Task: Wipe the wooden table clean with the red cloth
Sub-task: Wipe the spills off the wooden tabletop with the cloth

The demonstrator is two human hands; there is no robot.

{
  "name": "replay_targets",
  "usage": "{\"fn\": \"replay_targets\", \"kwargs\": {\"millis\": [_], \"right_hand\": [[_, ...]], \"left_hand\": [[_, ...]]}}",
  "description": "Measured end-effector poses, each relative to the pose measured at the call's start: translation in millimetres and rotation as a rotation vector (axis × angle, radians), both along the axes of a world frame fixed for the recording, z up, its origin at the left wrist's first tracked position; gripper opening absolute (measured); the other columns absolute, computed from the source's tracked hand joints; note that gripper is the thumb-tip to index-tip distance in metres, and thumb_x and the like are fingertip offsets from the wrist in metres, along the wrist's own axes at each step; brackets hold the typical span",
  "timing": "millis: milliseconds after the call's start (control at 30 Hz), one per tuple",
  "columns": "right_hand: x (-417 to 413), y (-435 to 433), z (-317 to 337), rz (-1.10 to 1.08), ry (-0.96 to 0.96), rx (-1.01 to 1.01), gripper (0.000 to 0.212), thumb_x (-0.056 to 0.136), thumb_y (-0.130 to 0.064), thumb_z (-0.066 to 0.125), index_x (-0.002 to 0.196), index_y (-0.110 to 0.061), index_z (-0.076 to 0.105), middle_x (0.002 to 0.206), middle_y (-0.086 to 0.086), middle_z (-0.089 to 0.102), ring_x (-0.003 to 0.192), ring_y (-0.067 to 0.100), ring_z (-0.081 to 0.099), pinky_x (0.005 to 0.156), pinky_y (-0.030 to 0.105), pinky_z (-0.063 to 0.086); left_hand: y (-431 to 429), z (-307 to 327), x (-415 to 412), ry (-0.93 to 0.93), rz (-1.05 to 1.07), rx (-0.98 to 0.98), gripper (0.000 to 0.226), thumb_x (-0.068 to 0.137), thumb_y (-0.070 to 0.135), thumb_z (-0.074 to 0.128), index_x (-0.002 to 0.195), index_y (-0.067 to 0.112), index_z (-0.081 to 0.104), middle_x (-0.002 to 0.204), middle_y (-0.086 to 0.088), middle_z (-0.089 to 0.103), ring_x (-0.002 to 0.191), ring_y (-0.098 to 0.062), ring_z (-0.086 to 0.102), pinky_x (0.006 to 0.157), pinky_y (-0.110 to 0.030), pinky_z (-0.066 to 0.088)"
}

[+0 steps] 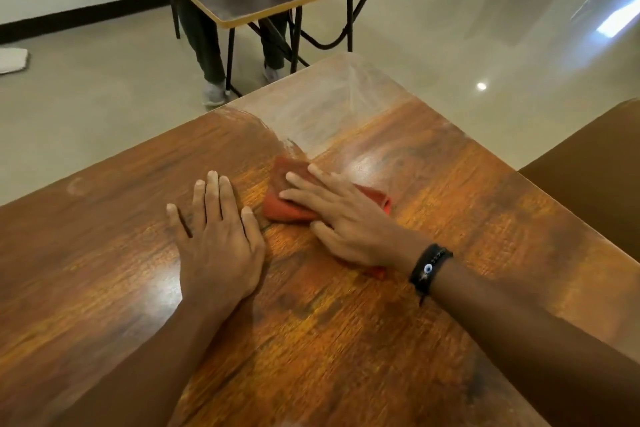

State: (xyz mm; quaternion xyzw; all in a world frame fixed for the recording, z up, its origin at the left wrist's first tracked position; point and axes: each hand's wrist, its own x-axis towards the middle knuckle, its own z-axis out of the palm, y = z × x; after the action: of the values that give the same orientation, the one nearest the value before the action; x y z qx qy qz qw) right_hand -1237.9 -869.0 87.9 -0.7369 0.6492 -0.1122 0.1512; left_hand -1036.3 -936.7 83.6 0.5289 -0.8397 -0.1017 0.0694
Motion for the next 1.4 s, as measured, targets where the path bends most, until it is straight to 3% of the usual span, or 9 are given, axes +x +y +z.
{"fn": "replay_targets", "kwargs": {"millis": [167,367,533,700,867,1000,1067,1300,1400], "right_hand": [[-95.8,-58.0,20.3,-0.302,-0.125,0.025,0.05,0.102,-0.019,0.042,0.149,-0.033,0.036,0.163,-0.005,0.022,0.146,0.019,0.027,0.116,0.043,0.027],[-172.4,-141.4,14.4,-0.791,0.027,0.013,0.053,0.1,-0.028,0.036,0.153,-0.027,0.033,0.164,0.001,0.021,0.15,0.03,0.018,0.123,0.046,0.016],[-57.7,-153.6,6.0,-0.287,0.024,-0.015,0.053,0.104,-0.042,0.032,0.155,-0.03,0.028,0.165,-0.003,0.018,0.153,0.024,0.007,0.124,0.054,0.003],[-4.5,-131.7,-3.0,0.13,0.024,-0.029,0.054,0.103,-0.047,0.035,0.154,-0.035,0.025,0.165,-0.007,0.018,0.153,0.018,0.007,0.117,0.042,-0.001],[-128.8,-195.8,15.6,-0.422,0.002,-0.069,0.046,0.103,-0.031,0.034,0.146,-0.018,0.039,0.15,0.008,0.039,0.132,0.029,0.043,0.113,0.049,0.036],[-167.5,-215.9,12.1,-0.86,0.088,0.007,0.052,0.102,-0.034,0.03,0.153,-0.021,0.031,0.161,0.003,0.027,0.147,0.03,0.023,0.12,0.049,0.022],[-137.7,-216.3,17.2,-0.794,0.085,-0.021,0.051,0.103,-0.034,0.031,0.152,-0.022,0.034,0.159,0.004,0.03,0.147,0.03,0.022,0.12,0.05,0.021],[37.8,-181.0,-1.6,0.087,-0.011,-0.028,0.051,0.103,-0.04,0.039,0.153,-0.033,0.03,0.164,-0.005,0.021,0.153,0.022,0.008,0.121,0.048,0.002],[8.8,-197.2,0.8,0.026,0.029,-0.034,0.05,0.104,-0.039,0.038,0.153,-0.031,0.032,0.164,-0.004,0.024,0.152,0.022,0.015,0.121,0.049,0.009]], "left_hand": [[-1.1,2.2,-0.6,-0.007,-0.006,0.018,0.071,0.098,0.042,0.005,0.159,0.006,0.009,0.168,-0.011,0.004,0.156,-0.025,0.0,0.123,-0.057,-0.001],[-2.2,-0.5,-0.9,-0.06,-0.014,-0.028,0.068,0.1,0.038,0.008,0.158,0.004,0.013,0.167,-0.014,0.008,0.155,-0.028,0.004,0.122,-0.059,0.001],[-3.0,-3.7,0.3,-0.046,-0.005,-0.04,0.067,0.101,0.037,0.01,0.157,0.003,0.016,0.167,-0.015,0.012,0.155,-0.028,0.008,0.122,-0.059,0.002],[-3.1,-4.0,-0.4,-0.03,0.003,-0.033,0.067,0.101,0.037,0.011,0.157,0.001,0.017,0.166,-0.016,0.013,0.155,-0.028,0.009,0.123,-0.059,0.004],[-3.8,-7.2,-0.2,-0.018,-0.005,-0.033,0.066,0.102,0.038,0.009,0.158,0.003,0.014,0.168,-0.013,0.009,0.156,-0.025,0.005,0.123,-0.059,0.003],[-5.4,-9.5,-0.5,-0.008,-0.005,-0.046,0.066,0.102,0.037,0.011,0.158,0.003,0.017,0.167,-0.014,0.011,0.156,-0.026,0.006,0.122,-0.059,0.003],[-4.8,-9.3,0.3,-0.008,-0.004,-0.039,0.066,0.102,0.037,0.012,0.158,0.003,0.017,0.167,-0.013,0.011,0.156,-0.026,0.006,0.123,-0.059,0.002],[-4.5,-6.8,-0.8,-0.007,0.023,-0.023,0.066,0.101,0.038,0.012,0.158,0.004,0.014,0.168,-0.012,0.008,0.156,-0.024,0.004,0.123,-0.057,0.0],[-4.5,-6.1,0.2,-0.035,-0.007,-0.036,0.066,0.102,0.038,0.011,0.158,0.003,0.013,0.168,-0.013,0.009,0.156,-0.026,0.005,0.123,-0.057,0.001]]}}
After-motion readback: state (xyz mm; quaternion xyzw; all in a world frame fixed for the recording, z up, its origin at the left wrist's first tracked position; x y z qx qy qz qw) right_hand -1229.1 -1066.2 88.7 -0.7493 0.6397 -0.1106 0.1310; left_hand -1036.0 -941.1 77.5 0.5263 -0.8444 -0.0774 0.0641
